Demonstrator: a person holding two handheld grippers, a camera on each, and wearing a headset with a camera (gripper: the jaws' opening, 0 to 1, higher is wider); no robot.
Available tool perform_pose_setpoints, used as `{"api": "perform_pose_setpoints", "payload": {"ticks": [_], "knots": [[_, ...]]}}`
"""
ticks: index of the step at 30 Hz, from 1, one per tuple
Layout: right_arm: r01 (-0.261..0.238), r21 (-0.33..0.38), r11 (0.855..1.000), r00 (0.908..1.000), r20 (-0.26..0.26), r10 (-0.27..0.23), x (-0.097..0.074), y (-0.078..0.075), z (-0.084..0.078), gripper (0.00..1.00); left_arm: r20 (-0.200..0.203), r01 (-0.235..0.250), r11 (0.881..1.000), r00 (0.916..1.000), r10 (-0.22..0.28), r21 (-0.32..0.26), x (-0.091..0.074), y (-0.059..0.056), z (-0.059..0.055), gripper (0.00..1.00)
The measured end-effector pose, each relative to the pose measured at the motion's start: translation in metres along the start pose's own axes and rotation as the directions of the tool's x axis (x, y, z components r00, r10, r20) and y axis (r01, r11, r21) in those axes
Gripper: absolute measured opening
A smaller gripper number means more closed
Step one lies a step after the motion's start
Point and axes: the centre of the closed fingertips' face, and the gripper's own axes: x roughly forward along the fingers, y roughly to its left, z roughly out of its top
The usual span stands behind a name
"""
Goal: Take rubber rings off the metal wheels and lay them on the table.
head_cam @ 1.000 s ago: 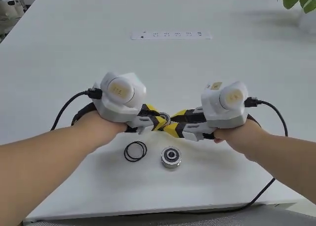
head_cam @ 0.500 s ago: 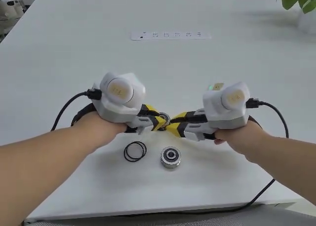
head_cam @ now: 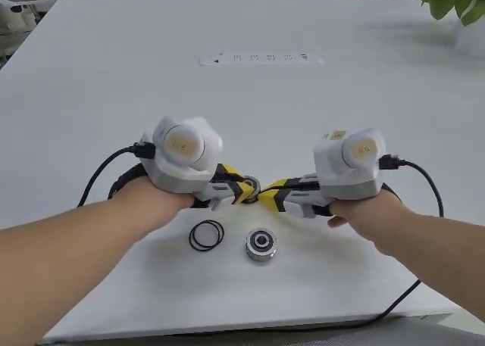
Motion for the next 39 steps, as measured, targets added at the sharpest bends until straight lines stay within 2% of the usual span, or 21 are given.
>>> {"api": "perform_pose_setpoints", "payload": {"ticks": [8,16,31,32,36,39], "knots": [[0.006,0.085,0.996,0.9999,0.011,-0.007,-0.001,-0.002,-0.001,0.0,0.0,-0.004,1.0,1.0,0.004,0.003,0.0,0.001,-0.001,0.07],[-0.003,0.185,0.983,0.9992,0.039,-0.004,-0.004,-0.003,0.0,0.0,0.003,-0.008,1.0,1.0,0.008,0.003,0.001,0.003,-0.003,0.07],[-0.02,0.276,0.961,0.9973,0.074,-0.001,-0.009,0.002,0.005,0.0,0.002,-0.013,1.0,0.9999,0.013,0.006,0.002,0.003,-0.003,0.07],[-0.039,0.309,0.95,0.9944,0.106,0.006,-0.009,0.002,0.011,0.0,0.002,-0.014,1.0,0.9999,0.014,0.005,0.002,0.003,-0.003,0.07],[-0.03,0.312,0.95,0.9954,0.096,0.0,-0.008,0.002,0.009,0.0,0.004,-0.018,1.0,0.9998,0.018,0.003,0.002,0.003,-0.003,0.07],[-0.029,0.335,0.942,0.9949,0.101,-0.006,-0.007,0.0,0.01,0.0,0.002,-0.023,1.0,0.9997,0.023,0.001,0.002,0.004,-0.003,0.07]]}}
